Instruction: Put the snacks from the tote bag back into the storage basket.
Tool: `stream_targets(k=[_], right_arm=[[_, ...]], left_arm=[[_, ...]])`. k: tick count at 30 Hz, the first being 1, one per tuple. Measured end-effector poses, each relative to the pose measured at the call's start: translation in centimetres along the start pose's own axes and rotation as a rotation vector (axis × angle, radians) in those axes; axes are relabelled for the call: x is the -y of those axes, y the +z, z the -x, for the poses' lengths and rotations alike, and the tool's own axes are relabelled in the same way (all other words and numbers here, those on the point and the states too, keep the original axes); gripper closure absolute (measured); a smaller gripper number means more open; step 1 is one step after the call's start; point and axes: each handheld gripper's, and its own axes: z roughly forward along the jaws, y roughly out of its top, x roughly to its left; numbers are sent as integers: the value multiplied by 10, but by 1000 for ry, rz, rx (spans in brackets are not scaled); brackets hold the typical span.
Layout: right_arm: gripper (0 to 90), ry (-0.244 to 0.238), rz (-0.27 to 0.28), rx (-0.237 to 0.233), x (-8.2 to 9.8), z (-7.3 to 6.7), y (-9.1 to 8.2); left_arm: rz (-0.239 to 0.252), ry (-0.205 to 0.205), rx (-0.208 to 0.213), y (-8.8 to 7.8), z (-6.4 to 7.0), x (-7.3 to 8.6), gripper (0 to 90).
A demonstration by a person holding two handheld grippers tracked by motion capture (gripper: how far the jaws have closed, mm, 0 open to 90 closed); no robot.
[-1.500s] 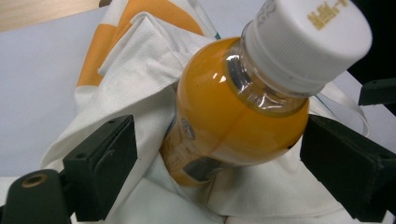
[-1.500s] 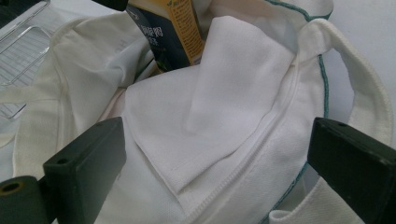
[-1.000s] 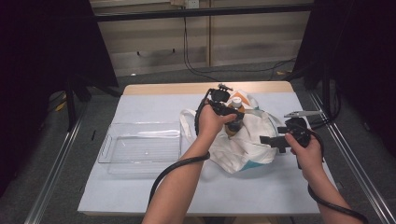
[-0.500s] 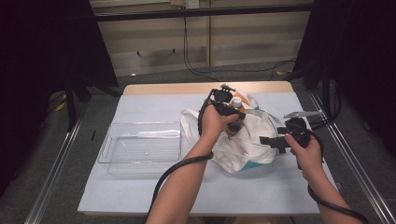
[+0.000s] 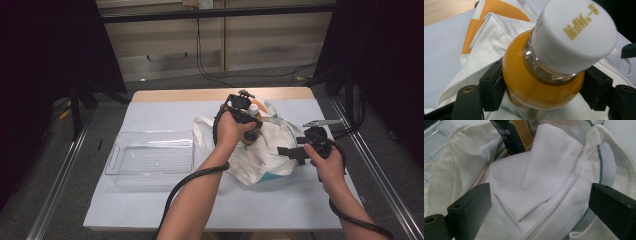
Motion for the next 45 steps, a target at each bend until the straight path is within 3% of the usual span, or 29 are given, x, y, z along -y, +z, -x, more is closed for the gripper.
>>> stream_targets(k=[14, 21, 22, 36, 41, 45], right_arm=[[46, 4, 1, -7, 0, -1, 0], [46, 7, 9, -16, -1, -2, -1], [46, 0, 10, -15, -1, -2, -1], [46, 8, 9, -26, -1, -3, -1], [46, 6, 3, -32, -1, -4, 0], [46, 2, 3, -35, -2, -5, 1]], left_arm=[[-52, 0, -5, -17, 2, -8, 299], [-82, 0, 12, -31, 1, -15, 300], [-80, -15, 14, -32, 2, -16, 300], [-133, -3, 29, -57, 3, -26, 300], [-171, 17, 20, -67, 1, -27, 300], [-197, 8, 20, -74, -3, -25, 300]])
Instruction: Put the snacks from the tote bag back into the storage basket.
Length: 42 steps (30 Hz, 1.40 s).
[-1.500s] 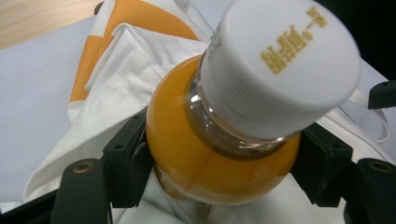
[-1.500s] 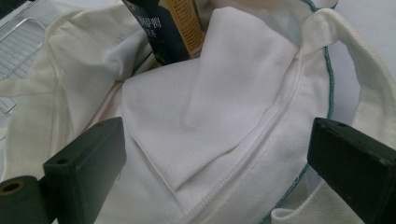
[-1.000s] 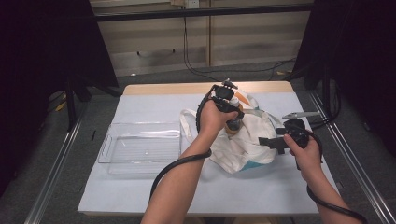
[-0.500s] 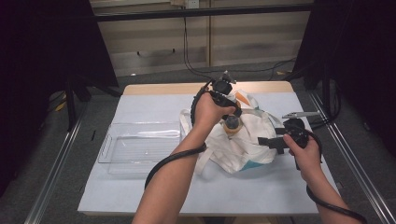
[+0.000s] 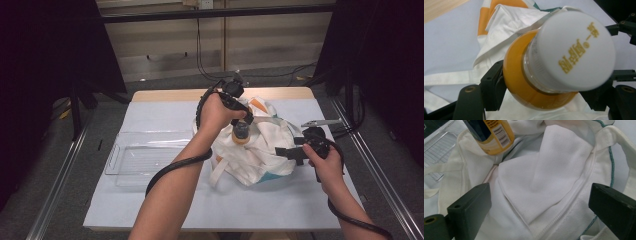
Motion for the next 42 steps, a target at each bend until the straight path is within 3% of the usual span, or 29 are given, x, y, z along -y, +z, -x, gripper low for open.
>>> stream_targets(k=[5, 11, 42], right_arm=[[46, 2, 1, -2, 0, 0, 0], [46, 8, 2, -5, -1, -1, -1], [46, 3, 5, -3, -2, -3, -1]], left_arm=[[1, -16, -3, -6, -5, 4, 300], [-21, -6, 3, -14, -12, 7, 300], [-71, -19, 4, -45, -23, 16, 300]])
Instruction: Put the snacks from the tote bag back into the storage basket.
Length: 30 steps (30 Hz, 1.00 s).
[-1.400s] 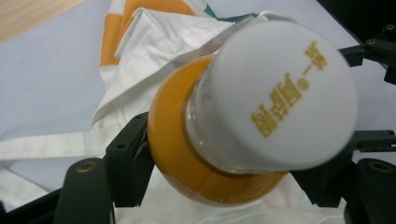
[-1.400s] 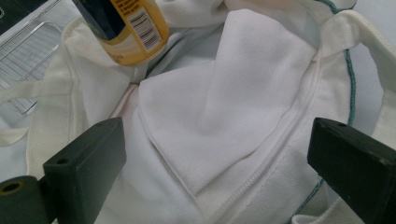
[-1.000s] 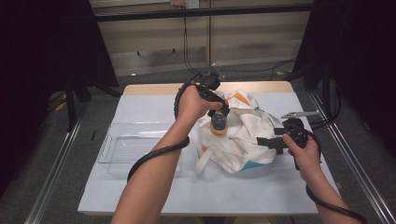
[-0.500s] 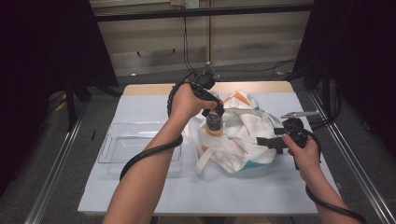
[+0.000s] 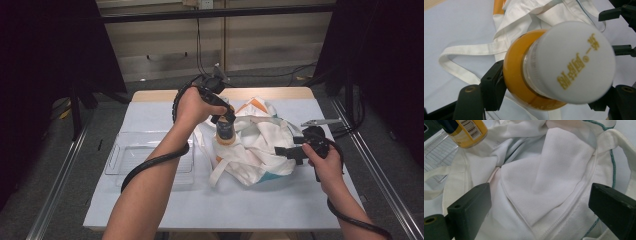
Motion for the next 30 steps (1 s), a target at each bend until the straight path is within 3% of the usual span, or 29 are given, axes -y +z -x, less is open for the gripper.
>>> stream_targets(k=[1, 2, 7, 11, 13, 30], right_arm=[[46, 0, 0, 0, 0, 0, 0], [46, -1, 0, 0, 0, 0, 0], [46, 0, 0, 0, 0, 0, 0], [46, -3, 1, -2, 0, 0, 1], [46, -2, -1, -1, 0, 0, 1], [46, -10, -12, -1, 1, -1, 4]], left_arm=[[15, -13, -2, 0, 1, 1, 300], [0, 2, -3, -2, -1, 0, 300], [-11, -5, -7, -6, -2, 1, 300], [6, -24, -4, -9, -4, 3, 300], [-4, -12, -4, -11, -7, 4, 300], [1, -42, -8, -26, -15, 4, 300]])
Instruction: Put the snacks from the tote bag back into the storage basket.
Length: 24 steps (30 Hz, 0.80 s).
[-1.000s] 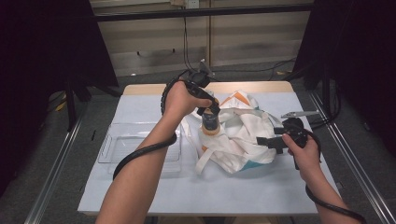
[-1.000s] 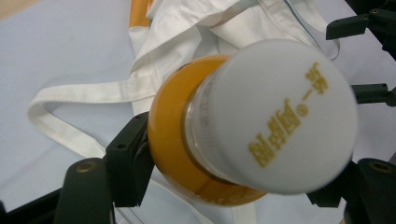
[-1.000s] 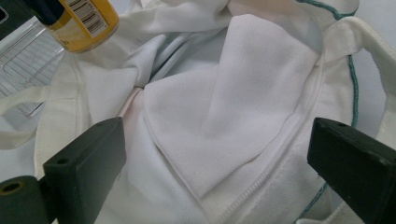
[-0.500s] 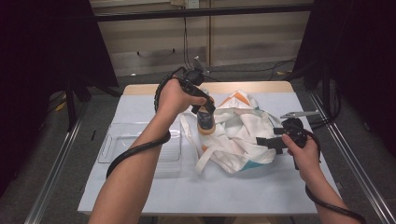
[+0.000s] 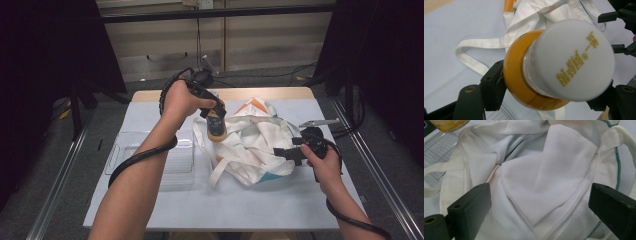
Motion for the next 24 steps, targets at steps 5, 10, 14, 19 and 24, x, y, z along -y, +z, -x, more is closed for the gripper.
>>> stream_targets(k=[5, 10, 14, 19, 24], right_arm=[[46, 2, 0, -1, 0, 0, 0], [46, 3, 4, 1, 0, 0, -1], [46, 1, 3, 0, -1, 0, -1], [46, 2, 5, -1, -1, 0, -1], [46, 0, 0, 0, 0, 0, -1]], left_arm=[[-12, 3, -1, -3, -1, -1, 299], [-9, 3, -2, -8, -2, -2, 300], [-5, -8, -5, -10, -2, -2, 300], [-11, -10, -12, -12, -4, -2, 300], [-16, -12, -15, -15, -6, -1, 300]])
